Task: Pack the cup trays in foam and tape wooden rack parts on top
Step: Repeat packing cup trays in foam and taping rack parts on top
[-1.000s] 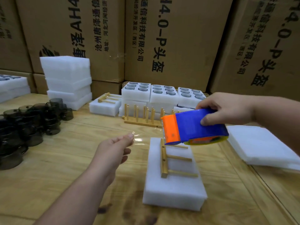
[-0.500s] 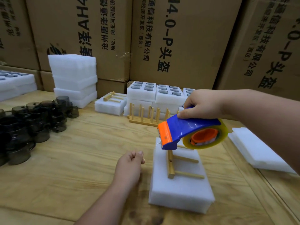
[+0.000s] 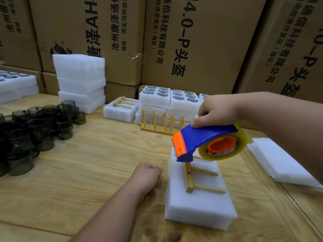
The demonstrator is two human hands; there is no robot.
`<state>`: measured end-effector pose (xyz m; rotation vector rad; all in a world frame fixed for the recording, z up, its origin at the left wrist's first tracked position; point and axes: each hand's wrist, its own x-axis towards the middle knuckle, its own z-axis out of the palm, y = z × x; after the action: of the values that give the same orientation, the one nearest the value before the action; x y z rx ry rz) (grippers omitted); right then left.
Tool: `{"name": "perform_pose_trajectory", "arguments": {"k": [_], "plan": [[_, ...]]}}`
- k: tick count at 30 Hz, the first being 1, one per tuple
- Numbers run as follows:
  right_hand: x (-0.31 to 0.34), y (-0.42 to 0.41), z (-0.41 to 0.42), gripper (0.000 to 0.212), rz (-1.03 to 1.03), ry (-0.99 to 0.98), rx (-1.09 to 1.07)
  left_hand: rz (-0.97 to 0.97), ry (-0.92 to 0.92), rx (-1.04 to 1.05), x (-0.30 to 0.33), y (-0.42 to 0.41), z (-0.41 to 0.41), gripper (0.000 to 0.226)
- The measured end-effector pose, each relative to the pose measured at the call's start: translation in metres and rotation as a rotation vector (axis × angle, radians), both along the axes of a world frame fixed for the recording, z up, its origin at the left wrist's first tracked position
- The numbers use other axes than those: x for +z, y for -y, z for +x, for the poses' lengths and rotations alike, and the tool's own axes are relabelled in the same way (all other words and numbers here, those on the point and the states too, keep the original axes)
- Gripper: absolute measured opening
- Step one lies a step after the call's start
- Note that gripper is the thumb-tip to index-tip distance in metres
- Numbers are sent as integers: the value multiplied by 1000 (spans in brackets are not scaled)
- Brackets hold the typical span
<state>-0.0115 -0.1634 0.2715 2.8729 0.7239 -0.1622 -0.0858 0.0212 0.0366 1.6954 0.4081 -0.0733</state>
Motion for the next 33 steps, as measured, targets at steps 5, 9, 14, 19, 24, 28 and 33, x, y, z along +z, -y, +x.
{"name": "perform_pose_trajectory", "arguments": {"k": [5,9,14,19,24,28,33], "plan": [[-7,8,2,54,24,-44,-48,151,-9,-45,-3,9,-1,33],[-12,13,3,51,46,-43,-49,264,2,-47,-5,13,-2,28],[-20,23,5,47,102,-54,-72,394,28,18,-7,20,-3,18],[-33,35,2,39,123,-105,-95,478,51,-7,-8,20,-2,17],[-45,49,1,39,191,-123,-72,351,235,82,7,27,-4,29],[-51,56,0,31,279,-132,-44,133,424,-159,34,57,-4,96],[-50,72,-4,36,340,-151,37,203,416,-236,34,87,-3,125]]}}
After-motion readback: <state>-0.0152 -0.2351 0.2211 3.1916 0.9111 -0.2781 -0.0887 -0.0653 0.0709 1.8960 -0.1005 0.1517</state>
